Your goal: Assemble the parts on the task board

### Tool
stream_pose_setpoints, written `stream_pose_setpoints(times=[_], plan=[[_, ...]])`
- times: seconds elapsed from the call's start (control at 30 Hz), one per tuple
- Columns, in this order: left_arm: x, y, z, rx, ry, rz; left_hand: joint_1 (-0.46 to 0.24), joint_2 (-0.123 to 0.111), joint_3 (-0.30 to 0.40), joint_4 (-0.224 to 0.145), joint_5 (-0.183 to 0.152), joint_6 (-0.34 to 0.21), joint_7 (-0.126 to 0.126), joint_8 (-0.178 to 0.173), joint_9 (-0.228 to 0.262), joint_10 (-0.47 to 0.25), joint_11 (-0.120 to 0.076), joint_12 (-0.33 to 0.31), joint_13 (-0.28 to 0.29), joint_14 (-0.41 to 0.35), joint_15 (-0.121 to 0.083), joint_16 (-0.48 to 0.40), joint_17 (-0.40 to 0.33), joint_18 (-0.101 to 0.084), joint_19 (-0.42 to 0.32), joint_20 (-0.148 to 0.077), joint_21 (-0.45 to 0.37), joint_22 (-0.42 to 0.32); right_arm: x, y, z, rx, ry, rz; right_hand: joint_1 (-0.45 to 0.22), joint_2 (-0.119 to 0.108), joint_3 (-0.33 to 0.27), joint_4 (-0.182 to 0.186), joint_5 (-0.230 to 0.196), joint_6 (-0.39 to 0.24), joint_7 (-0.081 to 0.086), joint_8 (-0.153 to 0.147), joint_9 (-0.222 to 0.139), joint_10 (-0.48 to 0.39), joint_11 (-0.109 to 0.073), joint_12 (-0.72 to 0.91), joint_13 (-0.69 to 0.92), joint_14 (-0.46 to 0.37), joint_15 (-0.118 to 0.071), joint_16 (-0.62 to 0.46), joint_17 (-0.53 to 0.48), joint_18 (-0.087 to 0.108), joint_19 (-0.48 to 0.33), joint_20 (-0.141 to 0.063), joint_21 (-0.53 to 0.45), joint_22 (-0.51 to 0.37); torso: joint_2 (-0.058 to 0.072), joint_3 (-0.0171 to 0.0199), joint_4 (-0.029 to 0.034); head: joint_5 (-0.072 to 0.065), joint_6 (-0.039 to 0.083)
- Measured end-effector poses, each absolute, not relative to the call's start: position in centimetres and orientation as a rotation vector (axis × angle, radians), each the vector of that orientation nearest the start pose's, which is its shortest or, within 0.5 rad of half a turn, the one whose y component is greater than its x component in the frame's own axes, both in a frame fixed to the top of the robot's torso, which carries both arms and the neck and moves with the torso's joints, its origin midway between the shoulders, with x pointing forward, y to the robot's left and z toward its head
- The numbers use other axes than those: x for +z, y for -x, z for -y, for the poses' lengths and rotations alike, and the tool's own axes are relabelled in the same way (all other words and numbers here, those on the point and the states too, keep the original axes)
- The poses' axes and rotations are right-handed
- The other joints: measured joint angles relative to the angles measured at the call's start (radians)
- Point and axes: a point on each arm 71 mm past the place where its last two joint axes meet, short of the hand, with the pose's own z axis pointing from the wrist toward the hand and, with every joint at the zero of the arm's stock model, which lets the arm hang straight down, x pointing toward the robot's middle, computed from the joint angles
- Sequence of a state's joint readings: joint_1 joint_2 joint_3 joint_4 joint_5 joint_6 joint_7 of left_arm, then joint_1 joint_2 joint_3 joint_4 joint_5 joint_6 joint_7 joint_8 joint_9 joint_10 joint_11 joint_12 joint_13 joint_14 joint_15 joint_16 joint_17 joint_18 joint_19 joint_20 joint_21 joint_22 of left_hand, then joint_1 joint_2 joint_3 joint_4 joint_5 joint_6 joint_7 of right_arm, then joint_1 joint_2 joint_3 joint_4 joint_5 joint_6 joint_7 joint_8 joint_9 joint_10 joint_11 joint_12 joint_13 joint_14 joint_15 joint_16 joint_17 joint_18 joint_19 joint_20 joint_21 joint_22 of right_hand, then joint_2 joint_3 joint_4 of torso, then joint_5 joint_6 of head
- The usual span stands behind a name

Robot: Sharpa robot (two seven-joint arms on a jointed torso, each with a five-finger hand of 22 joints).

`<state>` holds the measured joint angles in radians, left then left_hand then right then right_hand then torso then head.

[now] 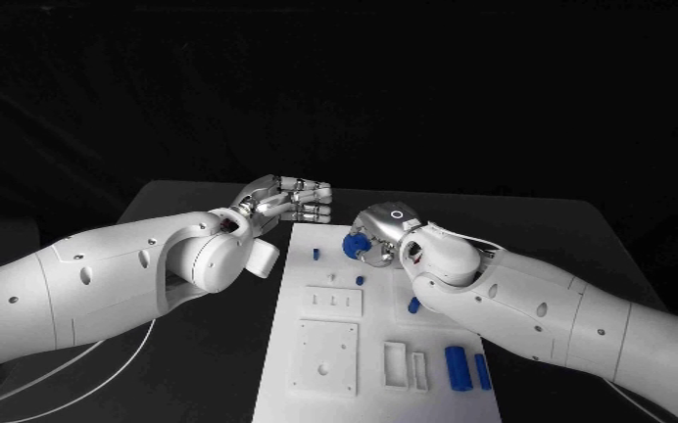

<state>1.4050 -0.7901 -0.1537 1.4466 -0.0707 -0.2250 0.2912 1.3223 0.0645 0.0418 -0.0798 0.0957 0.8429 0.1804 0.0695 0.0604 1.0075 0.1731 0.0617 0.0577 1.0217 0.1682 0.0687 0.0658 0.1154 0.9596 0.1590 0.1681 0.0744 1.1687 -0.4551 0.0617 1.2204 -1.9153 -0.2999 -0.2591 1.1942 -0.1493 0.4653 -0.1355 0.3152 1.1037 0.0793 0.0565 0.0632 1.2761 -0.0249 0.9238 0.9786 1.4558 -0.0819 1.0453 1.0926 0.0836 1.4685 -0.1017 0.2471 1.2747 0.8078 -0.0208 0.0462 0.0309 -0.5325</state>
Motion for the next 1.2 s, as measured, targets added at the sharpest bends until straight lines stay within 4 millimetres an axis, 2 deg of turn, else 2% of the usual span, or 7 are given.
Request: stream_pose_setpoints(times=[0.67, 1.0, 1.2], plan=[[-12.6, -52.1, -19.6, -1.518, 0.902, -1.543, 0.0, 0.0, 0.0, 0.0, 0.0, -0.003, 0.003, 0.0, 0.0, 0.0, 0.0, 0.0, 0.0, 0.0, 0.0, 0.0, 0.0, 0.0, 0.0, 0.0, 0.0, 0.0, -18.2, -53.3, 7.5, 0.416, 0.431, -1.447, 0.001, -0.001, 0.007, -0.007, 0.0, -0.002, 0.002, 0.004, 0.0, 0.0, 0.0, 0.0, 0.0, 0.0, 0.0, 0.004, 0.0, 0.0, 0.0, 0.0, 0.0, 0.001, 0.0, 0.001, -0.0017, 0.011, -0.005], [-12.6, -52.1, -19.5, -1.519, 0.901, -1.544, 0.0, 0.0, 0.0, 0.0, 0.0, -0.003, 0.003, 0.0, 0.0, 0.0, 0.0, 0.0, 0.0, 0.0, 0.0, 0.0, 0.0, 0.0, 0.0, 0.0, 0.0, 0.0, -18.3, -53.3, 7.1, 0.422, 0.431, -1.441, 0.0, -0.003, 0.007, -0.007, 0.0, -0.002, 0.002, 0.004, 0.0, 0.0, 0.0, 0.0, 0.002, 0.0, 0.0, 0.004, 0.0, 0.0, 0.0, 0.0, 0.0, 0.001, 0.0, 0.0006, -0.0029, 0.014, -0.003], [-12.6, -52.1, -19.4, -1.519, 0.901, -1.544, 0.0, 0.0, -0.003, -0.003, 0.0, -0.003, 0.003, 0.0, 0.0, 0.0, 0.0, 0.0, 0.0, 0.0, 0.0, 0.0, 0.0, 0.0, 0.0, 0.0, 0.0, 0.0, -18.4, -53.4, 6.9, 0.424, 0.431, -1.44, -0.003, -0.005, 0.007, -0.007, 0.0, -0.008, 0.008, 0.003, 0.0, 0.0, 0.0, 0.0, 0.001, 0.0, 0.0, 0.004, -0.003, 0.0, 0.0, 0.0, 0.0, 0.001, 0.0, 0.0009, -0.0035, 0.014, -0.003]])
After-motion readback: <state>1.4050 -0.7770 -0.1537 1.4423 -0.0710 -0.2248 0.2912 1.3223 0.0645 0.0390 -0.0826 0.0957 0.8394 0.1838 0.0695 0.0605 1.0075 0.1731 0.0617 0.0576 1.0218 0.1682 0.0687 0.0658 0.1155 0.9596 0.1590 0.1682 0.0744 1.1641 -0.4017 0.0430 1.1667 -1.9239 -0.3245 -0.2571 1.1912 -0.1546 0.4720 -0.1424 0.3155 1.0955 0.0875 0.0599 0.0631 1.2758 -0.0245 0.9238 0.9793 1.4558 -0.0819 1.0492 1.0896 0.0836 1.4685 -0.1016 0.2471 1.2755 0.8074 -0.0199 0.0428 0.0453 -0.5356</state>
